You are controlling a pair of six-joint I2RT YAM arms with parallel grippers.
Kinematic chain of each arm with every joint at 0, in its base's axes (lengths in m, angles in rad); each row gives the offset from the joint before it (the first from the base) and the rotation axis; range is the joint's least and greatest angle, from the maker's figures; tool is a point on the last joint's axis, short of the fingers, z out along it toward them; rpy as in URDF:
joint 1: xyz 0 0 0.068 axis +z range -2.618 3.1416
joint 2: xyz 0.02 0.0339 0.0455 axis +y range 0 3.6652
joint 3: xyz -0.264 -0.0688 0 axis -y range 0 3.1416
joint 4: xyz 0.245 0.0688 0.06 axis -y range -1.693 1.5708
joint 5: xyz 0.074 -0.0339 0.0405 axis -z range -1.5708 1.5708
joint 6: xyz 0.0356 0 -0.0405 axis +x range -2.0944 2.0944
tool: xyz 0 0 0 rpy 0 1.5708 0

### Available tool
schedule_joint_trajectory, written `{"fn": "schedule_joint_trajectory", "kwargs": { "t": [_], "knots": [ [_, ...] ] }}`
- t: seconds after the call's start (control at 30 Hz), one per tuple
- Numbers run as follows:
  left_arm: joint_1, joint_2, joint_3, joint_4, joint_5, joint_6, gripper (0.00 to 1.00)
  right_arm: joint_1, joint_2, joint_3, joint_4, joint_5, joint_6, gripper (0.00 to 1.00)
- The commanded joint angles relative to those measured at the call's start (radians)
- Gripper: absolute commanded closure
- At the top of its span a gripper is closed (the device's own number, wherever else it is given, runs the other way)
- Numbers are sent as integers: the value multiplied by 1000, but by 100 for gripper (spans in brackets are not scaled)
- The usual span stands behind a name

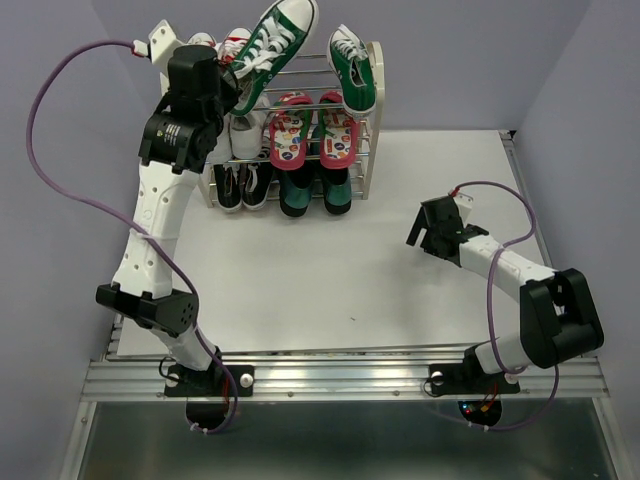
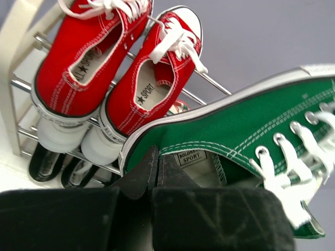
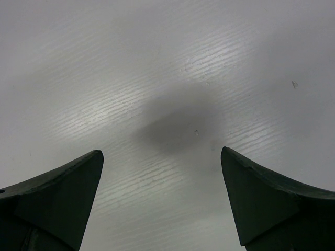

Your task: Place and organize the shoes onto the shoe shelf

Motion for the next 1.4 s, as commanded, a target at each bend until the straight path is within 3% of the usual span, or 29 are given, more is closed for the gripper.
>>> {"fn": "schedule_joint_trajectory", "kwargs": {
  "t": [0.0, 0.23, 0.47, 0.77, 1.37],
  "knots": [
    [-5, -37, 23, 156, 41, -174, 100, -6, 16, 27, 10, -17, -10, 0],
    [-7, -32, -30, 198, 87, -265, 100, -6, 25, 31, 8, -34, -10, 0],
    [-47, -37, -56, 230, 66, -265, 100, -6, 22, 31, 8, -37, -9, 0],
    [-128, 83, 121, 199, 60, -196, 100, -6, 16, 30, 10, -34, -12, 0],
    [-159, 129, 125, 169, 55, -176, 100, -6, 17, 30, 10, -32, -13, 0]
  ]
}}
